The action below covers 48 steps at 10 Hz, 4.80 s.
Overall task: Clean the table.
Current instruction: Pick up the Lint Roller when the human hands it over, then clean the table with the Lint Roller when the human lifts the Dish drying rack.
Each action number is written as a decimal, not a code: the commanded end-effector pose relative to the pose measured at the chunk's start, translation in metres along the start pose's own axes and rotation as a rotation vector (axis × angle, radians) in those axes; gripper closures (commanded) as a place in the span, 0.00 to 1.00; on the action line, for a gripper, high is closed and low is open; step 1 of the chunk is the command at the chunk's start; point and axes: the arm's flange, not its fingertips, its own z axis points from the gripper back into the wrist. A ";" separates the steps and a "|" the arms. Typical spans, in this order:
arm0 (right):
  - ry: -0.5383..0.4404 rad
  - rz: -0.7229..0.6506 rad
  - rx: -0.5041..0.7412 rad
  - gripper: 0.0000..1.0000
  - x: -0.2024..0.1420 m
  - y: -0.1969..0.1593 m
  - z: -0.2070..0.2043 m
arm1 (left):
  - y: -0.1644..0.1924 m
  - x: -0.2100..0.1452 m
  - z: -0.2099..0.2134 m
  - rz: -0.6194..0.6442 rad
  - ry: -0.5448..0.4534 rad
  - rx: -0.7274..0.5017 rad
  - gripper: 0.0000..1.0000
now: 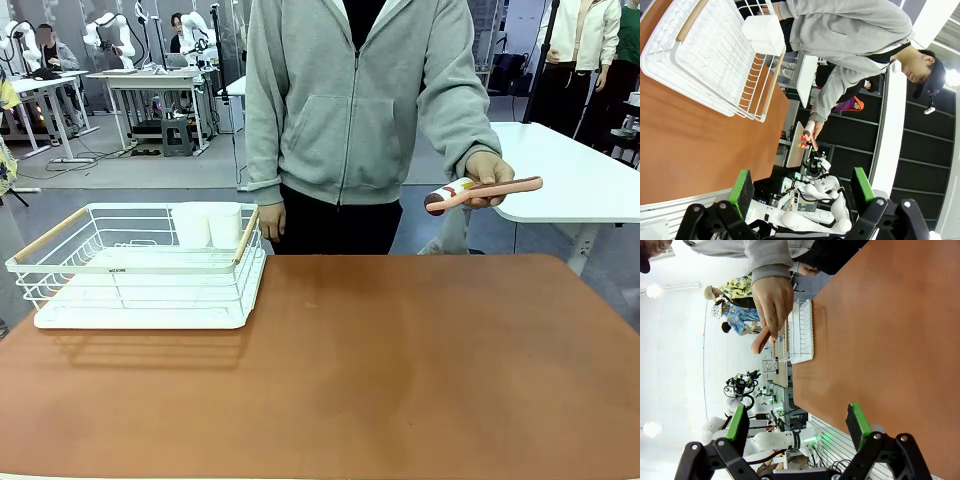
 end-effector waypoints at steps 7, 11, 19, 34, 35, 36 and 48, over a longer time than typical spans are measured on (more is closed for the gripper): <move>-0.099 -0.101 -0.283 0.00 -0.027 0.113 -0.097 | 0.000 -0.001 0.003 -0.001 -0.002 -0.004 0.00; -0.227 -0.123 -0.303 0.00 -0.038 0.129 -0.155 | 0.000 -0.001 0.003 -0.001 -0.002 -0.004 0.00; -0.336 -0.094 -0.243 0.00 -0.066 0.117 -0.245 | 0.000 -0.001 0.003 -0.001 -0.002 -0.004 0.00; -0.283 -0.089 -0.241 0.55 -0.073 0.103 -0.253 | 0.000 -0.001 0.003 -0.001 -0.002 -0.004 0.00; -0.284 -0.087 -0.243 0.60 -0.073 0.103 -0.254 | 0.000 -0.001 0.003 -0.001 -0.002 -0.004 0.00; -0.292 -0.087 -0.240 0.74 -0.073 0.103 -0.253 | 0.000 -0.001 0.003 -0.001 -0.002 -0.004 0.00; -0.288 -0.108 -0.253 1.00 -0.052 0.114 -0.257 | 0.000 -0.001 0.003 -0.001 -0.002 -0.004 0.00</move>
